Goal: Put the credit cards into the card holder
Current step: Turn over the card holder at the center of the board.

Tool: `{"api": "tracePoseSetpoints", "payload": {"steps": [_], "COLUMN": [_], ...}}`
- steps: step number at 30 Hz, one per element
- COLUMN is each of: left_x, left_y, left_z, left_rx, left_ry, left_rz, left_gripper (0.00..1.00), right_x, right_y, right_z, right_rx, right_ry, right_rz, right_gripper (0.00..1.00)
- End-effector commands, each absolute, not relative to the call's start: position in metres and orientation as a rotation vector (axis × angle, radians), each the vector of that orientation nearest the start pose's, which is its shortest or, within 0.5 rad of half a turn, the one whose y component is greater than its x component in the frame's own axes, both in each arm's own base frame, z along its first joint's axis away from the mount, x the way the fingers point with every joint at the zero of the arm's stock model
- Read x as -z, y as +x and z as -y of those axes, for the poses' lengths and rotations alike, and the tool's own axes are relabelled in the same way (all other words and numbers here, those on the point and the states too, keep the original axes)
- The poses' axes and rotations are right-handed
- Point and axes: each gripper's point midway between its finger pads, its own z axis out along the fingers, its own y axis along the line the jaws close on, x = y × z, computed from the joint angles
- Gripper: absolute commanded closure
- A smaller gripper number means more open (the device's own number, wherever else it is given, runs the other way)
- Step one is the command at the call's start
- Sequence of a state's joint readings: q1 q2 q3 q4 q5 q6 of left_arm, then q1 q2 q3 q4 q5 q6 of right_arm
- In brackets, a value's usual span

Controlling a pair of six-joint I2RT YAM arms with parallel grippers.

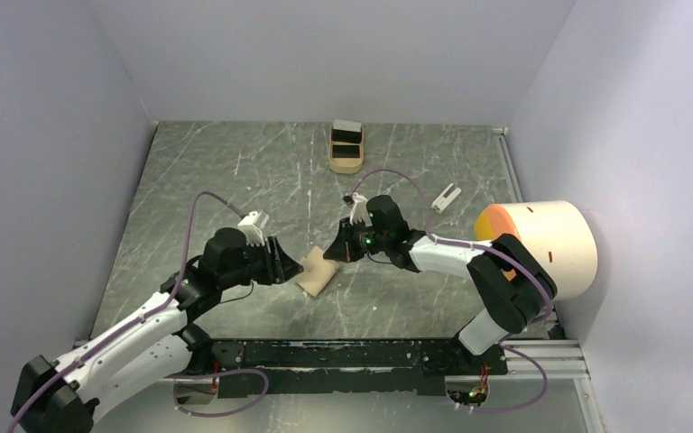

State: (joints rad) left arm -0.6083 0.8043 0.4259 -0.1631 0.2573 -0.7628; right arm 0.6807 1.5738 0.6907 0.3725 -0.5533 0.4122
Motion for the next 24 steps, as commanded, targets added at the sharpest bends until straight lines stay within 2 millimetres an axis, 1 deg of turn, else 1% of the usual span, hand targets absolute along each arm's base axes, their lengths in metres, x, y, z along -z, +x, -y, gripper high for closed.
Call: {"api": "tracePoseSetpoints", "payload": {"steps": [1,3,5,7,9,12,13,17,20,24], "left_x": [-0.138,-0.144,-0.148,-0.146,-0.147,-0.139,-0.132,-0.112,-0.102,-0.091], "left_y": [0.195,0.195,0.197,0.199,0.196,0.193,0.191,0.189,0.189,0.19], "left_z": [0.206,0.211,0.219,0.228,0.242,0.257,0.262,0.264,0.264,0.261], "left_rx": [0.785,0.746,0.707,0.641,0.576,0.454,0.427,0.341,0.311,0.27], "left_ry": [0.203,0.287,0.351,0.416,0.495,0.619,0.652,0.669,0.674,0.671], "left_rz": [-2.133,-2.107,-2.099,-2.104,-2.108,-2.112,-2.131,-2.213,-2.21,-2.201], "left_gripper": [0.51,0.5,0.51,0.5,0.49,0.47,0.46,0.41,0.36,0.31], "right_x": [-0.075,-0.075,-0.078,-0.084,-0.09,-0.1,-0.102,-0.104,-0.102,-0.099], "right_y": [0.234,0.234,0.232,0.23,0.23,0.233,0.236,0.242,0.243,0.243], "right_z": [-0.321,-0.322,-0.327,-0.332,-0.335,-0.336,-0.335,-0.332,-0.333,-0.334], "right_rx": [-1.189,-1.199,-1.259,-1.337,-1.386,-1.409,-1.4,-1.381,-1.382,-1.401], "right_ry": [-0.278,-0.171,-0.078,0.018,0.101,0.183,0.211,0.243,0.248,0.263], "right_rz": [-2.467,-2.529,-2.544,-2.541,-2.538,-2.522,-2.516,-2.512,-2.516,-2.52], "right_gripper": [1.0,1.0,1.0,1.0,1.0,1.0,1.0,1.0,1.0,1.0]}}
